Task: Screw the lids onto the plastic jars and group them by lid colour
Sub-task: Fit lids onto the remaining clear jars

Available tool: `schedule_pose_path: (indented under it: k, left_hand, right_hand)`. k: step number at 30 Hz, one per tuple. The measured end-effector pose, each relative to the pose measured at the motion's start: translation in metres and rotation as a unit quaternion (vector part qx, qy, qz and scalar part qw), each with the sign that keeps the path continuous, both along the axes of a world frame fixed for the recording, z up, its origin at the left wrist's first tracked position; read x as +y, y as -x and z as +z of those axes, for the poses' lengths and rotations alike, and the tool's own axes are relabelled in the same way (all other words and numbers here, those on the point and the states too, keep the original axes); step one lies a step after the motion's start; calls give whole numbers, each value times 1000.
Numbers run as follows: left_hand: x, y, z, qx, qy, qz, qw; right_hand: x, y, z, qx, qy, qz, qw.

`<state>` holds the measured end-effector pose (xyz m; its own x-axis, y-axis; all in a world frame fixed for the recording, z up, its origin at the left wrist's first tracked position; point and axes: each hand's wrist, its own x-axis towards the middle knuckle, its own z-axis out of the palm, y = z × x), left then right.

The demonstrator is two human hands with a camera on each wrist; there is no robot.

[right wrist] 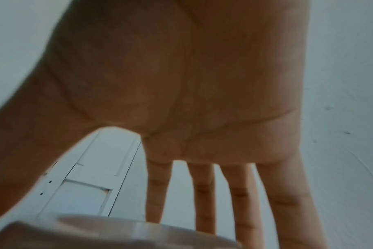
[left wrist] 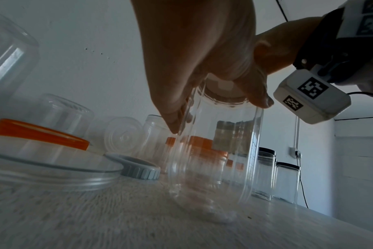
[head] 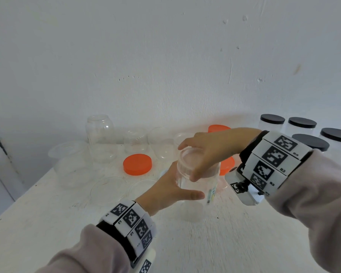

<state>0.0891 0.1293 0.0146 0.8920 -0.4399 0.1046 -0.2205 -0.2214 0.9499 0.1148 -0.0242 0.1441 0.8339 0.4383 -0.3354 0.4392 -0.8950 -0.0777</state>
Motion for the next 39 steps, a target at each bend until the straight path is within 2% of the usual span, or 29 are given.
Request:
schedule_pose_path:
  k: [4, 9, 17, 21, 29, 35, 39]
  left_hand:
    - [0, -1, -2, 10, 0, 13, 1000]
    - [0, 0, -4, 6, 2, 22, 1000]
    - [-2, -1, -7, -4, 4, 37, 999]
    - [-3, 1, -9, -12, 12, 49, 999]
    - [-4, 2, -12, -13, 4, 64, 998]
    - [-3, 0, -13, -10, -6, 58, 998]
    - [0, 0, -10, -18, -37, 52, 998]
  right_hand:
    - [-8, 1, -6, 9, -54, 13, 998]
    - [-20, 4, -26, -26, -158, 20, 987]
    - [-24, 13, -52, -79, -271, 5, 959]
    - [-22, 18, -60, -122, -294, -6, 948]
    - [-19, 20, -70, -151, -325, -30, 933]
    - [-19, 20, -72, -143, -358, -32, 922]
    - [-21, 19, -71, -130, -348, -11, 929]
